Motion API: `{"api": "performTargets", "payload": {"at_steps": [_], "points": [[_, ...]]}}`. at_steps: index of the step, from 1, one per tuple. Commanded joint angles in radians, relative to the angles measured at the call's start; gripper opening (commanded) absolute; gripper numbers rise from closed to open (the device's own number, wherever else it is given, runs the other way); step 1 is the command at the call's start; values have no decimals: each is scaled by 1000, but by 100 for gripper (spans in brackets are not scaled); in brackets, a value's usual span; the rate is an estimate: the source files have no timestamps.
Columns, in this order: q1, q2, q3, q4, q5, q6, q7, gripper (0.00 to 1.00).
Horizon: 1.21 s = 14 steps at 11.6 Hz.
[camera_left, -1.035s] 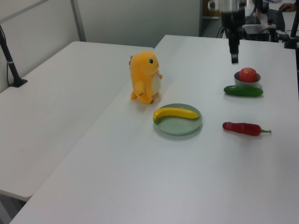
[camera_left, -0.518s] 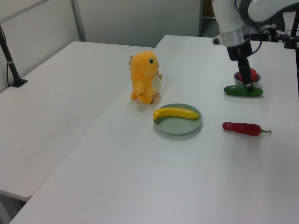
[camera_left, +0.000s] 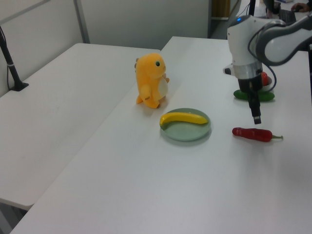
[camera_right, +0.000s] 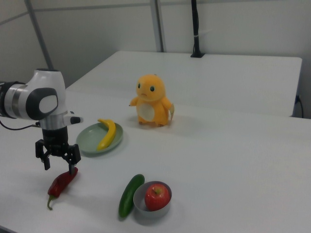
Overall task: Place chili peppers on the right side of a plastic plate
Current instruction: 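Move the gripper down over the red chili pepper, then close the gripper on the red chili pepper and lift it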
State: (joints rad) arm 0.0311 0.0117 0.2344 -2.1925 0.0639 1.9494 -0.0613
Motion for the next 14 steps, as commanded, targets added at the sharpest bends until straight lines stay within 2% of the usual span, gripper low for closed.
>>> {"api": "performTargets", "payload": {"at_steps": [1, 3, 10, 12, 14], "points": [[1, -15, 25, -76, 13, 101, 46, 100], [0, 0, 32, -93, 13, 154, 90, 100], [23, 42, 34, -101, 4, 195, 104, 100], [23, 45, 34, -101, -1, 195, 104, 85], [21, 47, 34, -101, -1, 195, 104, 66]]}}
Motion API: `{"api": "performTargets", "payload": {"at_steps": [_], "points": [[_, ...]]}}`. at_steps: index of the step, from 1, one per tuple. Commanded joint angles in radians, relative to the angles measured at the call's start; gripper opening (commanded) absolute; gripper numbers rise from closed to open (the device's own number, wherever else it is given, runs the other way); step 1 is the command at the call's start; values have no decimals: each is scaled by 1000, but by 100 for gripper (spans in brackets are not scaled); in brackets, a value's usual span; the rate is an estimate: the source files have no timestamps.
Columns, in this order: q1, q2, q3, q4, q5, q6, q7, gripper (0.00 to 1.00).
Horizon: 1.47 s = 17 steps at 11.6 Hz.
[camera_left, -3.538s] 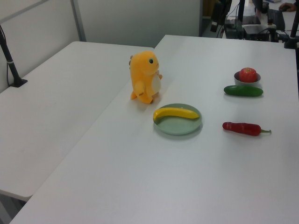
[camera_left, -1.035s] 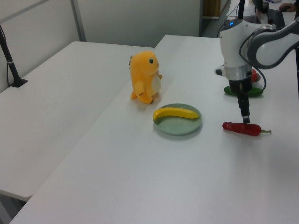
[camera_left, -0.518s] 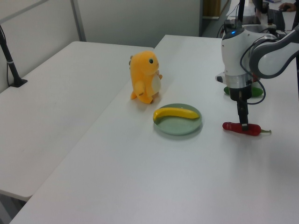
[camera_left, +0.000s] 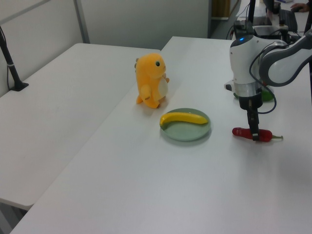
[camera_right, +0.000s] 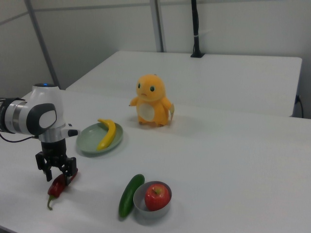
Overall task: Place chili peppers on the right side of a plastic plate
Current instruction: 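Close the gripper on the red chili pepper and lift it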
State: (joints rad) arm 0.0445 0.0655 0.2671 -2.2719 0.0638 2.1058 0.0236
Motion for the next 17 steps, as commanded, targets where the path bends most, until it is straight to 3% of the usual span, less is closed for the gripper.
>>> {"api": "performTargets", "payload": {"at_steps": [1, 4, 9, 14, 17], "points": [[8, -7, 1, -24, -1, 37, 19, 52], [8, -7, 1, -23, -1, 37, 19, 1], [0, -12, 1, 0, -1, -5, 7, 0], [-25, -4, -11, 204, 1, -226, 5, 0], [-25, -1, -51, 314, 10, -285, 7, 0]]}}
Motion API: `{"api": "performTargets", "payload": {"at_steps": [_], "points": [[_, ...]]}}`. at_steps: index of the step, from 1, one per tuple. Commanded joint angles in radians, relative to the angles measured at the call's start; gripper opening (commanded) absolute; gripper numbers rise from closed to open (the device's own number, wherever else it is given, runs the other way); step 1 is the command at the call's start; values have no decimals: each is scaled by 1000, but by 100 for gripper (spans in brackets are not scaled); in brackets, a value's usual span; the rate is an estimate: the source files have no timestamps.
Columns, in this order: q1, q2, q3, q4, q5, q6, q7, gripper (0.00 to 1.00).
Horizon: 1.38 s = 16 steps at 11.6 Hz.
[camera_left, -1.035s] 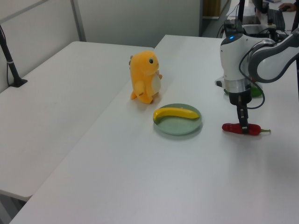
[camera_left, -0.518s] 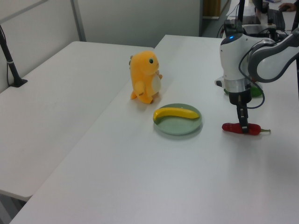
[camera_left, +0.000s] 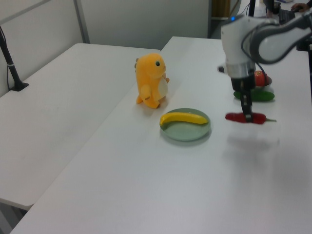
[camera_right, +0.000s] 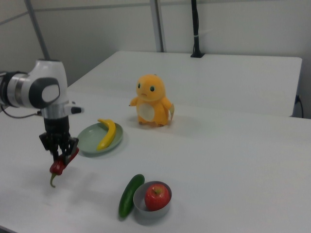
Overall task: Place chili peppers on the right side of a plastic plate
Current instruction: 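Carry the chili pepper toward the pale green plate's rim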
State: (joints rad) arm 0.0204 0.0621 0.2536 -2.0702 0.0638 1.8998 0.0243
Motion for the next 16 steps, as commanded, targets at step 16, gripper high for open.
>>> {"api": "performTargets", "payload": {"at_steps": [16], "points": [[-22, 146, -175, 427, 41, -102, -170, 0]]}}
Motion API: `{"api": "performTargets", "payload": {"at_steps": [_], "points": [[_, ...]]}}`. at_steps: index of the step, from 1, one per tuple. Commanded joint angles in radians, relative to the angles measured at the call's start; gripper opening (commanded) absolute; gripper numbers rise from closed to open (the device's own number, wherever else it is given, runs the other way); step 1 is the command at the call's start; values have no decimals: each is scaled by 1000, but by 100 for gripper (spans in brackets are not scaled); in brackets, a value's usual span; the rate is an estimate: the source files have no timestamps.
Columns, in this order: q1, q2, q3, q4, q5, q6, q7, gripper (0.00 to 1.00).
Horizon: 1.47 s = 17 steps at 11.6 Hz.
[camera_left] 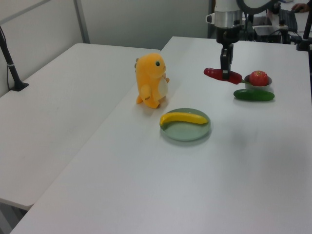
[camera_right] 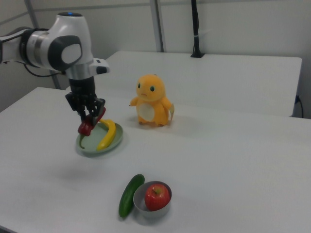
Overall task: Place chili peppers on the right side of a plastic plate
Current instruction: 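Carry the chili pepper toward the pale green plate's rim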
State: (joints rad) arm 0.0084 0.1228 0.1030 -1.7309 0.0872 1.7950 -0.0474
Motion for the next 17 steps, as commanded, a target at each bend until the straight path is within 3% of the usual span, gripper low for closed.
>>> {"api": "performTargets", "payload": {"at_steps": [1, 10, 17], "points": [[-18, 96, -26, 94, 16, 36, -147, 0], [-31, 248, -39, 94, -17, 391, -258, 0], [-19, 337, -37, 90, -21, 538, -258, 0]]}}
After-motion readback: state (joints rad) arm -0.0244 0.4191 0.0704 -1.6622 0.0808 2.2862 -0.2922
